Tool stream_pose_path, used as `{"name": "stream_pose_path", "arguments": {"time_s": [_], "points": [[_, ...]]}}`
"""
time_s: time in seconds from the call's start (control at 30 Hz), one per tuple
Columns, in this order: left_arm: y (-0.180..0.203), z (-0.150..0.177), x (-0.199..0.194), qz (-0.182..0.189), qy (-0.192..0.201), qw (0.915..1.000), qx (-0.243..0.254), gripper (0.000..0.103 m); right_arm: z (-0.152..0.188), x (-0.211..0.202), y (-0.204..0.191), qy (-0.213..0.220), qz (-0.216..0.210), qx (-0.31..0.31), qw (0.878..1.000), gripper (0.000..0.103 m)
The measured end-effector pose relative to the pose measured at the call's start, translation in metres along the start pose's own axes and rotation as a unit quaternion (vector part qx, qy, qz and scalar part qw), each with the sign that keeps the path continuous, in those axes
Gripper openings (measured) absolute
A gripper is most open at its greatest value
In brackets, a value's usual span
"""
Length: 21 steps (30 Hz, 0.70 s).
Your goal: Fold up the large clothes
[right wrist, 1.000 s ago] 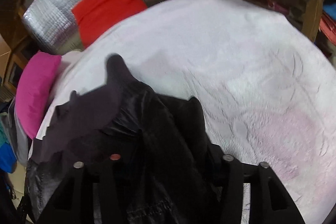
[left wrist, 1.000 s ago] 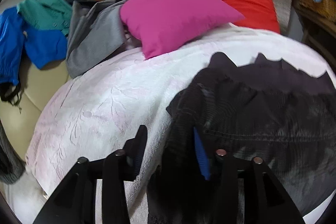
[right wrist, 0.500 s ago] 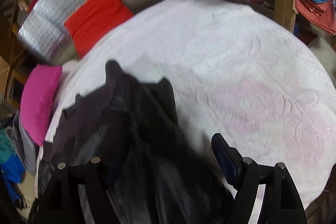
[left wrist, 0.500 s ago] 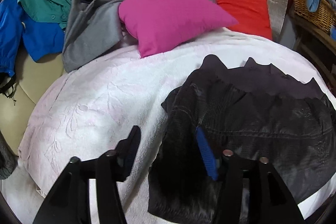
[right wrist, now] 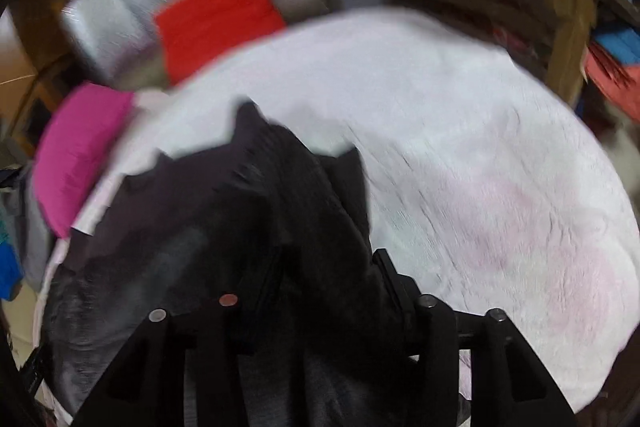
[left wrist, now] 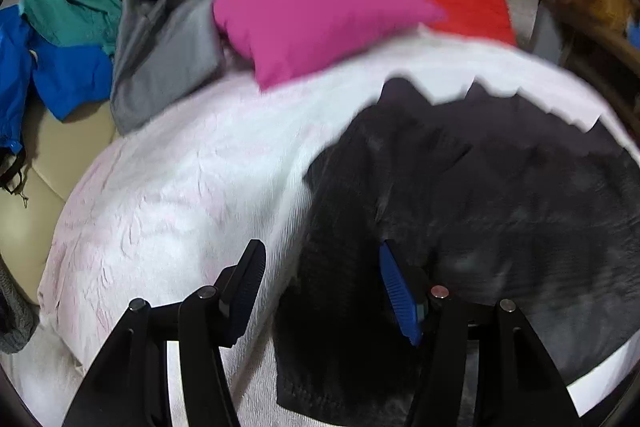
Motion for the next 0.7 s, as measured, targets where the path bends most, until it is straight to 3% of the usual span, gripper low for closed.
{"name": "stream_pose_path", "arguments": {"time_s": [0.13, 0.2, 0.3, 0.43, 0.53, 0.57, 0.6, 0.67, 0.7], "points": [[0.005, -0.001, -0.006, -0.019, 0.018, 0.9996, 0.007, 0.061, 0.002, -0.007, 0.019, -0.006, -0.041, 0.047, 0.998, 0.062], [0.003, 0.000, -0.018, -0.024, 0.042, 0.9988, 0.002, 0.061, 0.001, -0.022, 0.028, 0.015, -0.054, 0.064, 0.996, 0.071], [-0.003, -0.001, -0.040, -0.034, 0.095, 0.9949, -0.009, 0.063, -0.003, -0.049, 0.042, 0.058, -0.064, 0.073, 0.994, 0.075], [-0.004, -0.001, -0.063, 0.007, 0.153, 0.9880, -0.021, 0.071, 0.003, -0.073, 0.056, 0.074, -0.100, 0.069, 0.990, 0.077], [0.008, 0.001, -0.063, 0.046, 0.153, 0.9872, -0.002, 0.072, 0.022, -0.085, 0.056, 0.072, -0.137, 0.034, 0.987, 0.067], [0.014, 0.002, -0.061, 0.058, 0.149, 0.9871, 0.009, 0.072, 0.025, -0.082, 0.052, 0.065, -0.139, 0.017, 0.988, 0.055], [0.022, 0.001, -0.060, 0.060, 0.144, 0.9875, 0.021, 0.072, 0.028, -0.076, 0.046, 0.051, -0.138, 0.002, 0.989, 0.050], [0.034, 0.003, -0.054, 0.052, 0.132, 0.9890, 0.042, 0.072, 0.036, -0.064, 0.036, 0.035, -0.129, -0.010, 0.991, 0.050], [0.041, 0.003, -0.047, 0.046, 0.119, 0.9904, 0.054, 0.072, 0.037, -0.052, 0.032, 0.024, -0.104, -0.014, 0.994, 0.050]]}}
Point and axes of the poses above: each gripper's, at about its wrist camera, not at the fingertips, and x roughly the way its jaws point, y to its right, z to its underside, the point moved 2 cm from there along x, roughly the way its jaws point, and after that the axes turned 9 degrees about z, right-handed, at the moved point
